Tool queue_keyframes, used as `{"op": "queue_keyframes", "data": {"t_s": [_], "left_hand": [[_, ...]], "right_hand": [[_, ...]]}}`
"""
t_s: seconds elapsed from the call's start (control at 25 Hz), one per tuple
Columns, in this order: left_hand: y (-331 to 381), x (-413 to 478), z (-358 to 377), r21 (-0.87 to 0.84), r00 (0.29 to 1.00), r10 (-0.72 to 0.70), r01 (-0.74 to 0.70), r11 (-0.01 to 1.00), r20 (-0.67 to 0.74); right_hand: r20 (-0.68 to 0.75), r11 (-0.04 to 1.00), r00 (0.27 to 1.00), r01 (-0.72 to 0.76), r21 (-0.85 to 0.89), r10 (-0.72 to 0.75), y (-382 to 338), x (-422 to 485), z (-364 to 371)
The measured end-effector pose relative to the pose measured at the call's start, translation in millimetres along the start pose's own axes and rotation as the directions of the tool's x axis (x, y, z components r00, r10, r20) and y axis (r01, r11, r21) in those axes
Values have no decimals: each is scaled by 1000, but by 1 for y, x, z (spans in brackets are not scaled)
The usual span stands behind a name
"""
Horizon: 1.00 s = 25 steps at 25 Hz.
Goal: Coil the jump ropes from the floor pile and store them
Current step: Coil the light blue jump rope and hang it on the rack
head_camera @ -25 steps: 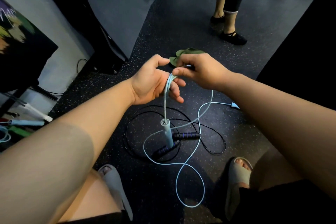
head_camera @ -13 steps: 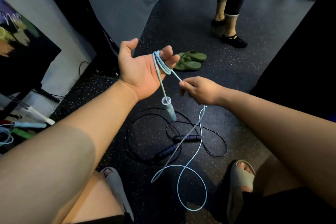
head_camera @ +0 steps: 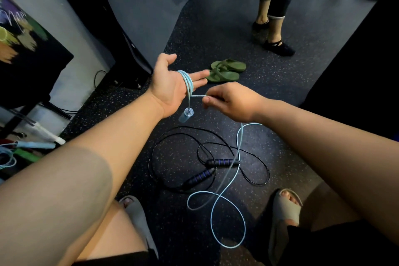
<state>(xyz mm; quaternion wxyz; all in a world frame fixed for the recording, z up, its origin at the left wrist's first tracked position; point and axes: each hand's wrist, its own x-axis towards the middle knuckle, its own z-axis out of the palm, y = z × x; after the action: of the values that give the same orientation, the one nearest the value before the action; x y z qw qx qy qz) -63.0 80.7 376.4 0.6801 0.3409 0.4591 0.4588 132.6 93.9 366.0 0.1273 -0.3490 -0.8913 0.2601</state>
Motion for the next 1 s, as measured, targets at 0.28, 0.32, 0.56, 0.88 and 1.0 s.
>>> {"op": "queue_keyframes", "data": {"t_s": [0.28,0.32,0.56,0.88,1.0], "left_hand": [[-8,-13,21,449,936,-286,169,878,206],[-6,-16,22,448,921,-314,187,875,229],[5,-22,20,304,882,-337,238,923,330],[13,-26,15,-340,943,-6,126,932,334],[15,-22,10,-464,968,122,-7,886,219]], "right_hand": [[-154,993,982,101,-57,-109,12,4,-18],[-168,994,980,102,-49,-109,14,4,-21],[-230,992,973,2,124,27,29,-1,-22],[-35,841,951,-253,479,306,37,-2,18],[100,819,952,-301,488,290,31,-5,26]]}}
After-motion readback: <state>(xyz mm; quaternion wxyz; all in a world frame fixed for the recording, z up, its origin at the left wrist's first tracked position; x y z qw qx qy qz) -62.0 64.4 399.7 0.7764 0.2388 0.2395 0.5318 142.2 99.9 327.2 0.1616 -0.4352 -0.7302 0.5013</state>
